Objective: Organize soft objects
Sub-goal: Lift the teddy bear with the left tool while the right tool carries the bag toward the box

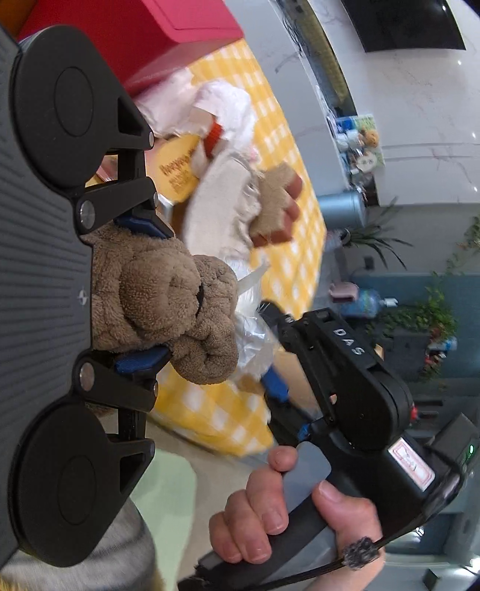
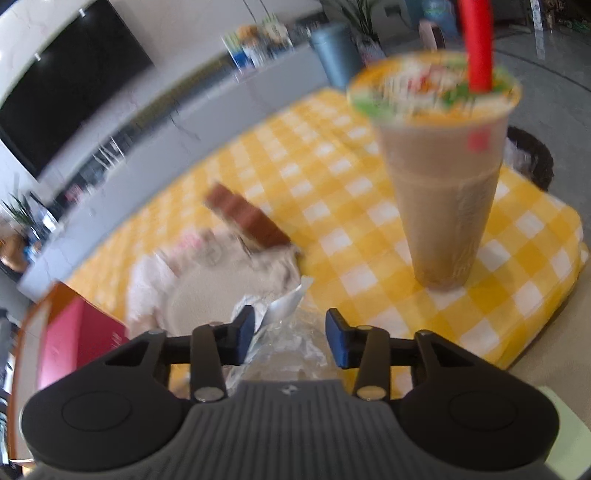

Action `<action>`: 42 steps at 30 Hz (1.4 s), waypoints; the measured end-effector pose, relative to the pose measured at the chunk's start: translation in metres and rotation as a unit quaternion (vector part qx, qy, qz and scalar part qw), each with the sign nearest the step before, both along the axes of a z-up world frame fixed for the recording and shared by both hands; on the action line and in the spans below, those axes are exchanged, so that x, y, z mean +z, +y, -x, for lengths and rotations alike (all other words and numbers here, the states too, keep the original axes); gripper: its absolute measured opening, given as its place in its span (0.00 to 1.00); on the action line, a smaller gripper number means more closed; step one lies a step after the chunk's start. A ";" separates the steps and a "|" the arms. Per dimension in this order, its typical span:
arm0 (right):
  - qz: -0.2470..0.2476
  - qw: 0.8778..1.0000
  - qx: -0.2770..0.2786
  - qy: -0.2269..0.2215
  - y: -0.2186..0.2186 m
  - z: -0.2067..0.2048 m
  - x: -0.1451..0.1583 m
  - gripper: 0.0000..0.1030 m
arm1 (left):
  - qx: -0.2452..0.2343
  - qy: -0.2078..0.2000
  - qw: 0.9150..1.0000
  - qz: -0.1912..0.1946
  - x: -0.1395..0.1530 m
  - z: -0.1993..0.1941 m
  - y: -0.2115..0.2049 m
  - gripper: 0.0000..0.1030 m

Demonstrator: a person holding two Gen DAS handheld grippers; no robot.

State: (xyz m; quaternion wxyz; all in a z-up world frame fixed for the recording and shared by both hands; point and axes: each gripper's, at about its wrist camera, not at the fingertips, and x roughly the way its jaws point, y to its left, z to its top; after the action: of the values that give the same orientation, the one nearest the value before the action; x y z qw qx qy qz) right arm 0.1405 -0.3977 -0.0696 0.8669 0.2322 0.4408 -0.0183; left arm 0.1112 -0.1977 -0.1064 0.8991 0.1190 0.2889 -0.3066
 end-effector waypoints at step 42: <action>-0.022 0.990 0.020 -0.139 0.011 0.040 0.066 0.44 | 0.062 -0.035 0.990 0.123 0.083 0.037 0.050 0.65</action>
State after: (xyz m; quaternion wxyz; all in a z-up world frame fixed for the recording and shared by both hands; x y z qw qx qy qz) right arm 0.1000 -0.3865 -0.0034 0.9147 0.2427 0.3207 0.0411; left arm 0.0742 -0.1478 -0.0236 0.9337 0.0000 0.2244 -0.2790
